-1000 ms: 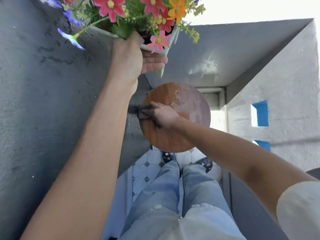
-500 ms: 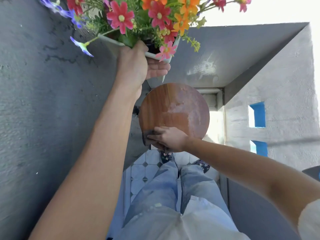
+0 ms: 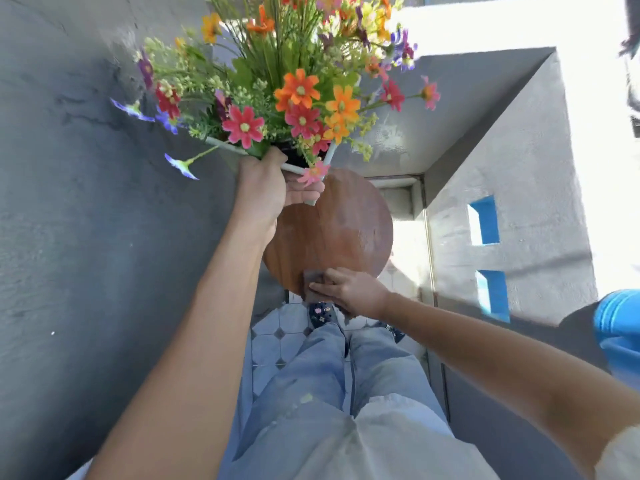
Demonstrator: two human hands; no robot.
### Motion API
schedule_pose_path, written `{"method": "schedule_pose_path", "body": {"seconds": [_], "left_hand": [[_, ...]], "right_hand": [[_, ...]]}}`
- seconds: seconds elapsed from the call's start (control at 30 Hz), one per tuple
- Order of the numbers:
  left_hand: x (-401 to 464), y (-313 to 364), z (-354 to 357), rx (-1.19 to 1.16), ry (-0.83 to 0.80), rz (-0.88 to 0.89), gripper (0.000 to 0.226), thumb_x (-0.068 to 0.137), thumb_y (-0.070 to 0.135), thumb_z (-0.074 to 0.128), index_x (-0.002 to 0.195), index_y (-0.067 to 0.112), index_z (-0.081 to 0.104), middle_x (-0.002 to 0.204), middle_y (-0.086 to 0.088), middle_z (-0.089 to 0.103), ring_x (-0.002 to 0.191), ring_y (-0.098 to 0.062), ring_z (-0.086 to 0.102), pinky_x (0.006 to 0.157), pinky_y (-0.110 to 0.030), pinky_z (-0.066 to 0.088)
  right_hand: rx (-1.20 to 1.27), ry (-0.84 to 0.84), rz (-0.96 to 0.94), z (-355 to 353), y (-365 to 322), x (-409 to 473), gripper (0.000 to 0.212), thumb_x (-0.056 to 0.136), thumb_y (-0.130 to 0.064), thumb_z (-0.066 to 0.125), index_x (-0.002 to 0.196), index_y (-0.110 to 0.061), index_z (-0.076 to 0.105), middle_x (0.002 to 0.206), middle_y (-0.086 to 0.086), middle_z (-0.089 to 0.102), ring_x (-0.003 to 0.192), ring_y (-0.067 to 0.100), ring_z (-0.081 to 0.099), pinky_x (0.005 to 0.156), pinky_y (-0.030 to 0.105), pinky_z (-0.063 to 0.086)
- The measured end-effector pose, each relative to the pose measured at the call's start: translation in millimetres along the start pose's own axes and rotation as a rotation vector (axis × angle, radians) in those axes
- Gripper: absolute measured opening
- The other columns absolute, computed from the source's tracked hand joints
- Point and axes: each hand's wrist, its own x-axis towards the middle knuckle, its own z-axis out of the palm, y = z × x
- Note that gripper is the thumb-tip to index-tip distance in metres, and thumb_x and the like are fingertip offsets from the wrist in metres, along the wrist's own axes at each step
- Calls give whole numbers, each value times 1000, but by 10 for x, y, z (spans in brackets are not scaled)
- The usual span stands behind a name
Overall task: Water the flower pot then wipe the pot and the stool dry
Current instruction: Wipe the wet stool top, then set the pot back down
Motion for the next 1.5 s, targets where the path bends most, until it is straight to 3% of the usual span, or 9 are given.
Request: {"method": "schedule_pose_path", "body": {"seconds": [0.1, 0.27, 0.37, 0.53, 0.9, 1.07, 1.27, 1.4, 1.5], "left_hand": [[-99, -128, -11, 32, -2, -25, 31, 97, 5, 37, 79, -3, 61, 59, -15, 68, 47, -22, 68, 43, -26, 55], [-191, -449, -43, 52, 19, -86, 30, 98, 6, 37, 98, -13, 60, 75, -26, 66, 50, -24, 70, 44, -25, 55], [-309, -603, -21, 26, 22, -123, 29, 99, 6, 36, 88, -7, 60, 59, -14, 70, 48, -22, 70, 43, -25, 54], [-371, -978, -2, -5, 96, -156, 39, 89, 15, 47, 110, -17, 57, 94, -40, 66, 72, -40, 71, 56, -38, 61], [-879, -1458, 424, -209, 114, -251, 31, 102, 12, 36, 94, -8, 59, 54, -5, 72, 51, -16, 71, 59, -29, 60], [-921, -1624, 633, -283, 217, -220, 17, 101, 6, 39, 110, -3, 50, 73, -15, 65, 44, -8, 67, 45, -18, 53], [-793, -1971, 724, -63, 235, -348, 47, 96, 36, 43, 120, -3, 56, 121, -24, 62, 115, -40, 61, 88, -44, 52], [-852, -1940, 770, -179, 192, -336, 52, 102, 42, 37, 100, -5, 58, 75, -15, 71, 60, -19, 72, 70, -38, 60], [-1140, -1834, 948, -98, 107, -332, 40, 102, 37, 42, 112, -1, 52, 79, -20, 66, 48, -21, 69, 47, -30, 59]], "right_hand": [[-24, 60, 42, -159, 243, -53, 44, 90, -16, 68, 133, -21, 61, 107, 10, 60, 86, 28, 64, 59, 36, 59], [230, 303, 689, -684, 825, 20, 65, 75, -16, 79, 135, -32, 59, 125, 14, 54, 104, 36, 60, 85, 39, 54], [201, 305, 667, -581, 630, -89, 46, 89, -18, 65, 133, -33, 62, 125, 13, 57, 104, 35, 60, 82, 36, 52], [229, 115, 446, -155, 125, -504, 43, 92, -10, 59, 132, -26, 64, 121, 9, 61, 105, 30, 62, 88, 35, 50], [682, 572, 984, -229, -349, -1180, 36, 94, -6, 60, 125, -21, 68, 96, 5, 55, 84, 9, 55, 74, 2, 37], [804, 662, 1076, -311, -473, -1447, 27, 96, -13, 60, 120, -14, 70, 98, 4, 59, 94, 22, 59, 84, 27, 42], [872, 732, 1082, -538, -637, -1784, 19, 97, -14, 59, 111, -14, 71, 97, 1, 60, 89, 19, 63, 77, 22, 47], [915, 812, 1009, -863, -772, -2045, 16, 97, -16, 60, 106, -24, 71, 100, 3, 63, 88, 4, 63, 80, 17, 50], [929, 898, 939, -1214, -881, -2277, 15, 96, -14, 61, 101, -25, 70, 95, 4, 64, 80, -2, 61, 73, 13, 45]]}}
